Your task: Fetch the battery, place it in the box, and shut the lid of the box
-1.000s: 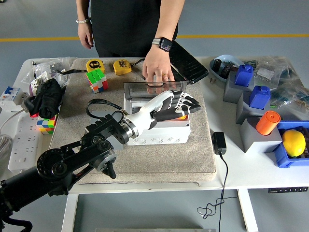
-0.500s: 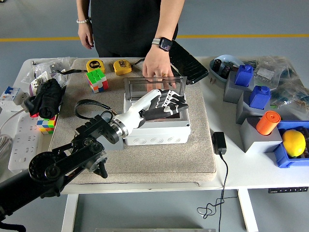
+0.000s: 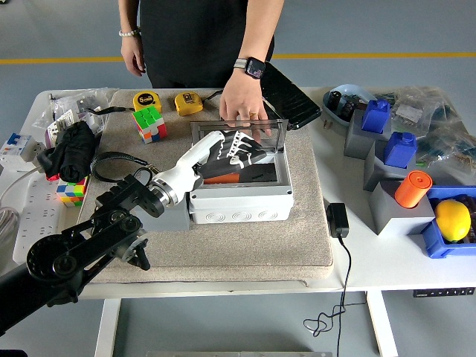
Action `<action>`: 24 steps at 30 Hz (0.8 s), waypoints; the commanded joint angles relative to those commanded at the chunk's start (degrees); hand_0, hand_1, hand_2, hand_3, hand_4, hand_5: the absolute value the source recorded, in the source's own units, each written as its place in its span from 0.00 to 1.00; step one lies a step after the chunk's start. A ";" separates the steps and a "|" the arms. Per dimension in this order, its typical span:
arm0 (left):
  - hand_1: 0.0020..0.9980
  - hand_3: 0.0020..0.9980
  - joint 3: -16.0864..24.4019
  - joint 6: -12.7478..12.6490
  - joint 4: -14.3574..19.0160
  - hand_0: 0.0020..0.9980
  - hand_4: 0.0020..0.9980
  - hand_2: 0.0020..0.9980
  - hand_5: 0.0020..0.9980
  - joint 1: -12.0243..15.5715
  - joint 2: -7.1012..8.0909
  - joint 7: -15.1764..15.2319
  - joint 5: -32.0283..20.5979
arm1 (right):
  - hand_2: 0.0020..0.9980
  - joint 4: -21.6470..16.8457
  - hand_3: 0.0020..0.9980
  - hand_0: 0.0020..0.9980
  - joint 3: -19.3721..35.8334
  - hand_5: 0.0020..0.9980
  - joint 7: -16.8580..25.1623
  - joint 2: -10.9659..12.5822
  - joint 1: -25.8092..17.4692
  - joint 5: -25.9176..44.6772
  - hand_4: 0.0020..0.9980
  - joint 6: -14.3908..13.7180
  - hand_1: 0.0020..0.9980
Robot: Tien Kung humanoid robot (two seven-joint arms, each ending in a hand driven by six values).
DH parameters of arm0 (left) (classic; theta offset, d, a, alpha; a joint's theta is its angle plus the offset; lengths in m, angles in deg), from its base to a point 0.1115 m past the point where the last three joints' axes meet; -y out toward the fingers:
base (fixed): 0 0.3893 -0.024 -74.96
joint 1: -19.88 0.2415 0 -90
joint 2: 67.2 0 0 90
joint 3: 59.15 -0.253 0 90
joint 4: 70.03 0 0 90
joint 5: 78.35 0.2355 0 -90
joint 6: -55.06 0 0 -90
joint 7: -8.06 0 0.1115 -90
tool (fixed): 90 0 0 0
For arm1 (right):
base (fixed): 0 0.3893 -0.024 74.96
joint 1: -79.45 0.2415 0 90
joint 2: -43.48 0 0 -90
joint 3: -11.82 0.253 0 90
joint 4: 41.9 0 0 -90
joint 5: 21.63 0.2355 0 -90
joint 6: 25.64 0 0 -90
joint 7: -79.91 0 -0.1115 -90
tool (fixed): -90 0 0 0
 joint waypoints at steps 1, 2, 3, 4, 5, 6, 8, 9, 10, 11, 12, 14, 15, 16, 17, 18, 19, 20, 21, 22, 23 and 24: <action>0.62 0.57 0.23 -0.01 0.20 0.68 1.00 0.59 0.58 0.22 0.28 0.02 0.04 | 0.57 0.00 0.52 0.60 0.01 0.44 0.01 0.02 -0.01 -0.01 0.93 0.00 0.59; 0.62 0.57 0.54 -0.03 0.46 0.68 1.00 0.59 0.58 0.44 0.55 0.04 0.06 | 0.57 0.02 0.52 0.60 0.02 0.44 0.00 0.02 -0.03 -0.01 0.93 -0.01 0.59; 0.62 0.57 1.21 -0.05 1.08 0.68 1.00 0.59 0.58 0.76 0.94 0.07 -0.02 | 0.57 0.05 0.52 0.60 0.07 0.44 0.00 0.02 -0.06 -0.01 0.93 -0.02 0.59; 0.62 0.57 1.93 -0.09 1.79 0.68 1.00 0.59 0.58 1.00 1.28 0.15 -0.12 | 0.57 0.05 0.52 0.60 0.11 0.44 0.01 0.03 -0.09 -0.03 0.93 -0.02 0.59; 0.61 0.57 2.42 -0.15 2.28 0.67 1.00 0.59 0.58 1.13 1.46 0.24 -0.19 | 0.57 0.04 0.52 0.60 0.13 0.44 0.00 0.05 -0.10 -0.05 0.93 -0.02 0.59; 0.61 0.57 3.36 -0.26 3.17 0.67 1.00 0.59 0.58 1.32 1.70 0.45 -0.31 | 0.57 0.07 0.52 0.60 0.10 0.44 0.00 0.04 -0.11 -0.04 0.93 -0.02 0.59; 0.61 0.57 5.18 -0.56 4.74 0.67 1.00 0.59 0.58 1.53 1.98 0.92 -0.24 | 0.57 0.08 0.52 0.60 0.03 0.44 0.00 0.01 -0.12 -0.01 0.93 -0.01 0.59; 0.61 0.57 5.79 -0.67 5.24 0.67 1.00 0.59 0.58 1.57 2.05 1.13 -0.17 | 0.57 0.06 0.52 0.60 0.01 0.44 0.00 0.00 -0.11 -0.02 0.93 0.00 0.59; 0.61 0.57 6.82 -0.84 6.15 0.67 1.00 0.59 0.58 1.59 2.17 1.53 -0.34 | 0.57 0.02 0.52 0.60 0.00 0.44 0.01 -0.03 -0.09 -0.02 0.93 0.01 0.59; 0.61 0.56 7.89 -1.05 7.12 0.66 1.00 0.58 0.59 1.57 2.28 1.93 -0.49 | 0.57 0.00 0.52 0.60 -0.02 0.44 0.01 -0.06 -0.07 -0.01 0.93 0.02 0.59; 0.61 0.56 8.52 -1.22 7.70 0.66 1.00 0.58 0.59 1.51 2.34 2.16 -0.51 | 0.57 -0.01 0.52 0.60 -0.03 0.44 0.02 -0.08 -0.07 0.00 0.93 0.02 0.59; 0.61 0.56 9.80 -1.66 8.74 0.66 1.00 0.58 0.59 1.15 2.42 2.74 -0.54 | 0.57 -0.03 0.52 0.60 -0.13 0.44 0.02 -0.09 -0.08 0.03 0.93 0.02 0.59; 0.61 0.56 10.16 -2.03 8.88 0.66 1.00 0.58 0.59 0.89 2.37 3.12 -0.23 | 0.57 -0.03 0.52 0.60 -0.18 0.44 0.01 -0.10 -0.09 0.04 0.93 0.03 0.59; 0.61 0.56 10.39 -2.39 8.70 0.66 1.00 0.58 0.59 0.60 2.22 3.32 0.53 | 0.57 -0.03 0.52 0.60 -0.22 0.44 0.01 -0.09 -0.12 0.05 0.93 0.02 0.59; 0.63 0.57 10.56 -2.80 8.12 0.68 1.00 0.59 0.59 0.10 1.96 3.34 1.90 | 0.57 -0.02 0.52 0.60 -0.30 0.44 0.01 -0.09 -0.13 0.08 0.93 0.03 0.59; 0.63 0.57 10.58 -3.04 7.64 0.68 1.00 0.59 0.59 -0.22 1.77 3.29 2.75 | 0.57 -0.02 0.52 0.60 -0.34 0.44 0.00 -0.09 -0.11 0.08 0.93 0.03 0.59; 0.63 0.57 10.54 -3.26 7.13 0.68 1.00 0.59 0.59 -0.51 1.57 3.10 3.67 | 0.57 -0.04 0.52 0.60 -0.33 0.44 0.00 -0.08 -0.08 0.07 0.93 0.04 0.59; 0.63 0.57 10.43 -3.40 6.70 0.68 1.00 0.59 0.59 -0.73 1.39 2.78 4.97 | 0.57 -0.06 0.52 0.60 -0.30 0.44 0.01 -0.07 -0.07 0.07 0.93 0.04 0.59; 0.63 0.57 10.15 -3.48 6.07 0.68 1.00 0.59 0.59 -1.03 1.22 2.20 6.00 | 0.57 -0.06 0.52 0.60 -0.26 0.44 0.01 -0.08 -0.05 0.08 0.93 0.03 0.59; 0.63 0.57 9.87 -3.38 5.44 0.68 1.00 0.59 0.59 -1.29 1.05 1.41 7.83 | 0.57 -0.08 0.52 0.60 -0.23 0.44 0.01 -0.07 -0.02 0.07 0.93 0.03 0.59; 0.65 0.58 9.63 -3.21 4.97 0.71 1.00 0.60 0.59 -1.46 0.94 0.57 9.62 | 0.57 -0.09 0.52 0.60 -0.22 0.44 0.01 -0.05 0.01 0.05 0.93 0.03 0.59; 0.65 0.58 9.45 -3.10 4.69 0.71 1.00 0.60 0.59 -1.55 0.89 -0.08 11.14 | 0.57 -0.10 0.52 0.60 -0.20 0.44 0.00 -0.04 0.03 0.04 0.93 0.04 0.59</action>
